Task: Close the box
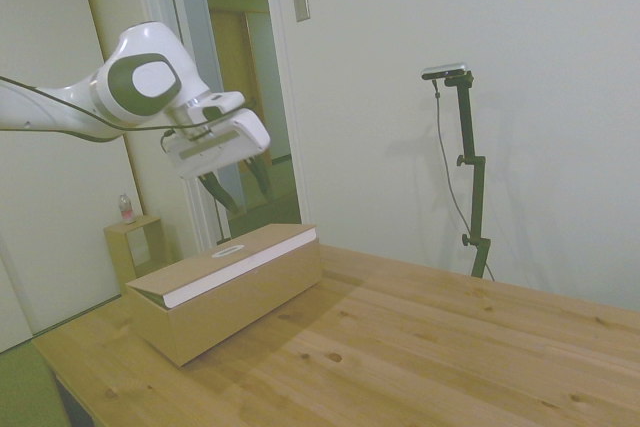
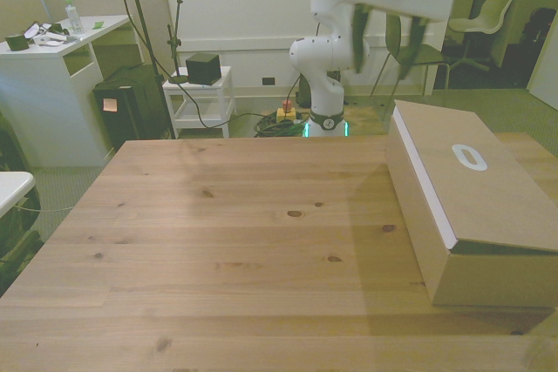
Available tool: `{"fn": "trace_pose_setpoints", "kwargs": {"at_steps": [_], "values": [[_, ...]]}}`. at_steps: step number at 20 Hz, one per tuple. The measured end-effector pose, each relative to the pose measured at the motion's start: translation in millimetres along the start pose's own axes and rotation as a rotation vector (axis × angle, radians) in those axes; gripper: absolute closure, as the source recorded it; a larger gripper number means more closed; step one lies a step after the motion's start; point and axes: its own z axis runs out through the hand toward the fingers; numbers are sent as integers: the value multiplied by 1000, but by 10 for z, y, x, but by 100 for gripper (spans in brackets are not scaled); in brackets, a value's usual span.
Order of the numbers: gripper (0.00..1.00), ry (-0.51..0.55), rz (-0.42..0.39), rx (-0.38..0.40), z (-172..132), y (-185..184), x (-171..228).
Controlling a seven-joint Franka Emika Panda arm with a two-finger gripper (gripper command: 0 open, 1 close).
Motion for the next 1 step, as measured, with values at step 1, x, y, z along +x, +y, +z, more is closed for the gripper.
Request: {"fn": "trace_pose_setpoints", "kwargs": {"at_steps": [1], "values": [[0, -26, 35, 0, 263, 306, 6]]}}
